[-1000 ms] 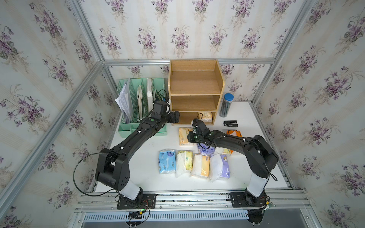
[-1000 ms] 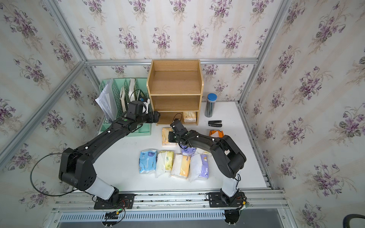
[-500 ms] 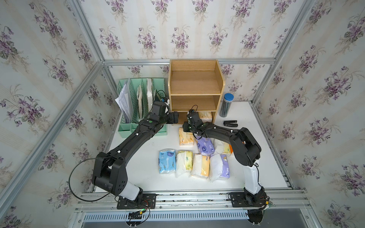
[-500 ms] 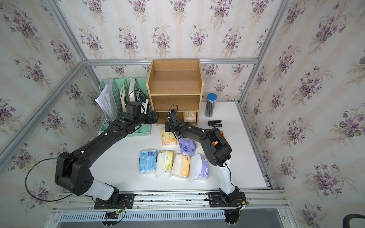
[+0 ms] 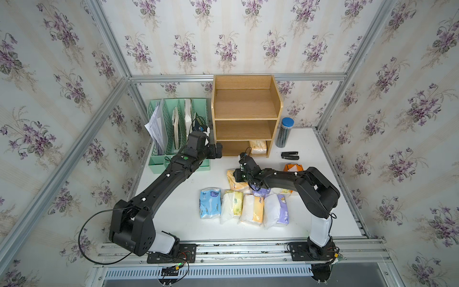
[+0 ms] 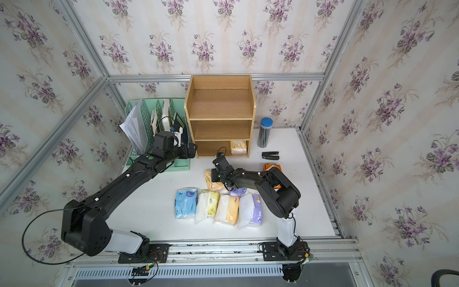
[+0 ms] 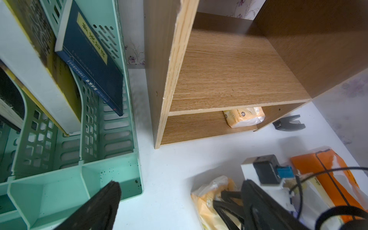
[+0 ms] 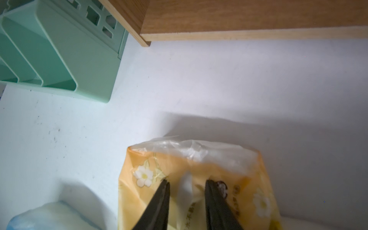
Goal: Remove the tissue boxes from the shelf
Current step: Adjust the shelf at the center of the board.
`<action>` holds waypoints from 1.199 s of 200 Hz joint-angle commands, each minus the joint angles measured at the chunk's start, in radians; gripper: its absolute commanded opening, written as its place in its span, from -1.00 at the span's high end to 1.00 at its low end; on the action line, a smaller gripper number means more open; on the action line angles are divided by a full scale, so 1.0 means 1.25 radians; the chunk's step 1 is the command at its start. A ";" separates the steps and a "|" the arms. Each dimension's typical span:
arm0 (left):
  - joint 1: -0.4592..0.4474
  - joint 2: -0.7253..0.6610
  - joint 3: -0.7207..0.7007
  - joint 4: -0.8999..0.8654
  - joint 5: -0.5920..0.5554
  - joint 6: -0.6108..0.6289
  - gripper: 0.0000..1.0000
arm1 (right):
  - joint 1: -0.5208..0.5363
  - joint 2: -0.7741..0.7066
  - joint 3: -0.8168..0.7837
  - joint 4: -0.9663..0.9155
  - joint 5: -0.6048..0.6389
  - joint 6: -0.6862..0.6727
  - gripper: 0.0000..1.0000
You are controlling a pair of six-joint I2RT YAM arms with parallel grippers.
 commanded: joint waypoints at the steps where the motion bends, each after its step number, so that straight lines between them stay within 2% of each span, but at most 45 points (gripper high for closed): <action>1: 0.000 0.017 0.013 0.026 -0.026 0.025 -0.98 | 0.000 -0.052 -0.035 -0.019 0.034 -0.011 0.29; 65: 0.000 0.110 0.105 0.055 0.011 0.043 -0.98 | -0.009 -0.255 -0.091 -0.001 0.096 -0.005 0.20; 88: -0.001 0.129 0.118 0.096 0.018 0.048 -0.99 | -0.039 -0.315 -0.136 0.042 0.108 0.057 0.16; 117: -0.001 0.156 0.127 0.163 0.032 0.054 -0.99 | -0.108 -0.342 -0.207 0.136 0.117 0.210 0.12; 144: -0.004 0.196 0.158 0.185 0.047 0.063 -0.93 | -0.157 -0.311 -0.252 0.267 0.087 0.332 0.10; 158: -0.006 0.215 0.173 0.194 0.065 0.071 -0.92 | -0.161 -0.279 -0.240 0.295 0.077 0.365 0.10; 162: -0.008 0.219 0.173 0.198 0.070 0.074 -0.91 | -0.193 -0.268 -0.236 0.300 0.072 0.374 0.10; 182: -0.022 0.226 0.169 0.217 0.081 0.088 -0.91 | -0.215 -0.220 -0.217 0.334 0.054 0.412 0.10; 201: -0.041 0.219 0.153 0.220 0.075 0.101 -0.89 | -0.229 -0.176 -0.206 0.381 0.033 0.427 0.11; 240: -0.080 0.172 0.069 0.263 0.061 0.115 -0.89 | -0.247 -0.091 -0.157 0.373 0.036 0.440 0.09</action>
